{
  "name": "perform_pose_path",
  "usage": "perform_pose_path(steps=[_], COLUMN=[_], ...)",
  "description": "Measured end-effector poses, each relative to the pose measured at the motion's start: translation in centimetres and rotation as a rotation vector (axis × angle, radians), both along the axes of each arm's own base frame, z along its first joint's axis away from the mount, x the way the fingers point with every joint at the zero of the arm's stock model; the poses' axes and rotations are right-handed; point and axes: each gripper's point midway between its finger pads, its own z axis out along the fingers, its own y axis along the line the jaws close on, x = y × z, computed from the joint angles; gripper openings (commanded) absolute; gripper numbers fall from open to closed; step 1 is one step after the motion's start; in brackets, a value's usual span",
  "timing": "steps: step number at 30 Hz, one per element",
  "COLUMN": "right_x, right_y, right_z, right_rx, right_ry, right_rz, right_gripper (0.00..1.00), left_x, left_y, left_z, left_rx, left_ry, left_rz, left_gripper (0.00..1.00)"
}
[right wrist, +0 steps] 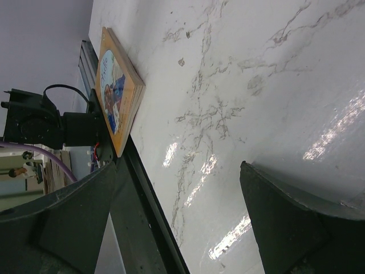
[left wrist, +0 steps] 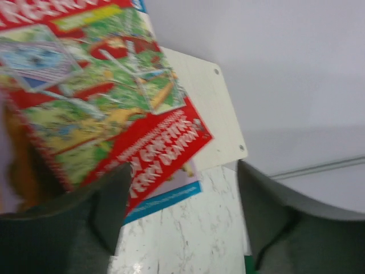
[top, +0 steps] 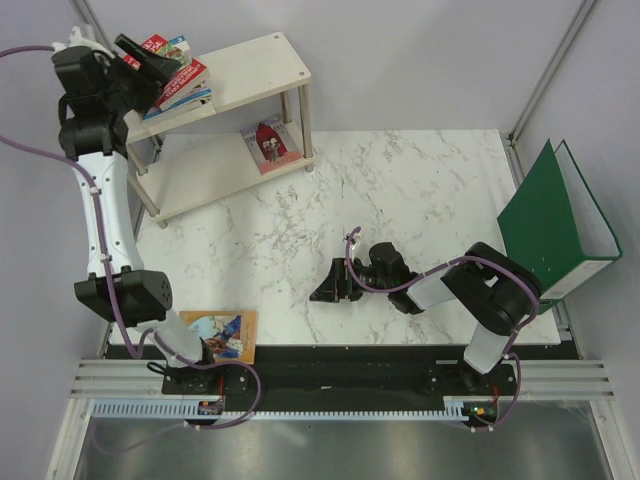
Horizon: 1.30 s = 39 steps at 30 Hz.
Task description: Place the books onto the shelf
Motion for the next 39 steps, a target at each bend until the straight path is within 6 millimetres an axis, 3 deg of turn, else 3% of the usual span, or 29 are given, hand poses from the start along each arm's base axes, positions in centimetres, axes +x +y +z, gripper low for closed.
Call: perform_pose_path(steps=[5, 11, 21, 29, 39], right_x=[0.0, 0.0, 0.0, -0.1, -0.1], right_y=[0.0, 0.0, 0.1, 0.0, 0.0], right_z=[0.0, 0.0, 0.0, 0.0, 0.0], right_rx=[0.001, 0.002, 0.004, 0.004, 0.004], right_ry=[0.000, -0.001, -0.001, -0.001, -0.001], right_rz=[0.000, 0.002, 0.004, 0.005, 0.005], right_gripper=[0.98, 0.98, 0.98, 0.98, 0.98], left_x=[-1.2, -2.7, -2.2, -1.6, -0.8], left_y=[6.9, 11.2, 12.3, 13.1, 13.2], left_z=[-0.5, -0.3, -0.4, 1.0, 0.5], left_rx=[-0.128, -0.238, -0.350, -0.386, -0.381], left_ry=[0.015, 0.022, 0.013, -0.050, -0.051], left_rz=[0.103, 0.188, 0.246, 0.287, 0.355], left_gripper=[1.00, 1.00, 0.90, 0.81, 0.82])
